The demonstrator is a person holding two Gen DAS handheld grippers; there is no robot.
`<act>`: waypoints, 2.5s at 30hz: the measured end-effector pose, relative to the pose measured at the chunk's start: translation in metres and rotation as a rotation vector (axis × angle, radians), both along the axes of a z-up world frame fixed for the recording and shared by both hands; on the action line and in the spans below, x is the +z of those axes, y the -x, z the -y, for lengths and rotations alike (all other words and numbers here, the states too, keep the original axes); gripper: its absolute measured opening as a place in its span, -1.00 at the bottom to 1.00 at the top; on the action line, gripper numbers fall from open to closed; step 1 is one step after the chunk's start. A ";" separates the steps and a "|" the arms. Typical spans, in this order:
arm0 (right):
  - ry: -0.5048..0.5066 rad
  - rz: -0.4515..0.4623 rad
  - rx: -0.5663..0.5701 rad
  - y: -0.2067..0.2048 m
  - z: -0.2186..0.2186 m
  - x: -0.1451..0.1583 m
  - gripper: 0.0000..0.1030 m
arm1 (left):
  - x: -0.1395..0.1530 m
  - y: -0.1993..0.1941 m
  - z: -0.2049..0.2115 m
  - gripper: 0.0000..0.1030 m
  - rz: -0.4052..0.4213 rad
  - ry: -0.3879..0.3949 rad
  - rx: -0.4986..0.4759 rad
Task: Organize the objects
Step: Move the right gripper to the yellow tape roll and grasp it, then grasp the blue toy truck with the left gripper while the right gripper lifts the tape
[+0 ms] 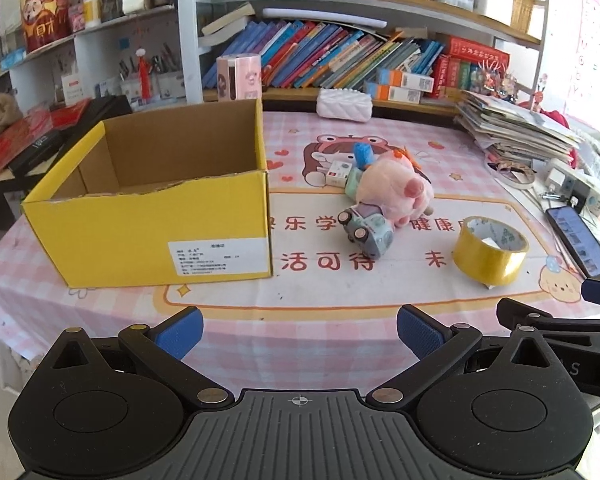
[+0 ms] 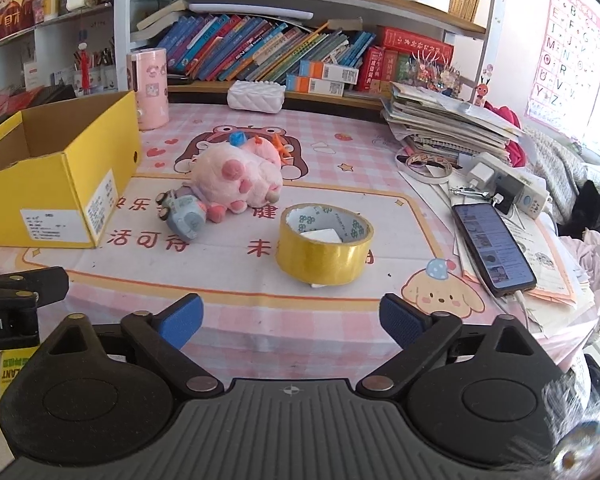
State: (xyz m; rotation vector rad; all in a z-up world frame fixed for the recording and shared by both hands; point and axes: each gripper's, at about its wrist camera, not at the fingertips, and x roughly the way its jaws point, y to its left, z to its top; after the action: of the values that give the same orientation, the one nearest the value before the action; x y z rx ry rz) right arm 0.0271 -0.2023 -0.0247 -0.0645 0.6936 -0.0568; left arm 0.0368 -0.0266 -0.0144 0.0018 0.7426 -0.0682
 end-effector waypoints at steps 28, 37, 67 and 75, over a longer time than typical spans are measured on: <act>-0.042 -0.171 0.155 -0.132 0.061 -0.045 0.85 | -0.013 -0.061 0.058 0.92 -0.068 -0.036 0.131; -0.161 -0.004 0.206 -0.137 0.082 -0.008 0.75 | -0.015 -0.092 0.076 0.83 -0.059 -0.015 0.118; -0.071 0.001 0.198 -0.141 0.089 0.000 0.75 | -0.015 -0.107 0.071 -0.15 -0.110 0.103 0.106; -0.055 -0.012 0.189 -0.117 0.060 0.001 0.76 | 0.010 -0.076 0.044 -0.15 -0.034 0.166 0.073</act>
State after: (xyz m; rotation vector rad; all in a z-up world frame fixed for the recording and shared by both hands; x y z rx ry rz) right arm 0.1445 -0.2619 -0.0240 -0.0773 0.6974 0.1440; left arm 0.1128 -0.0706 -0.0048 -0.1853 0.7682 -0.0605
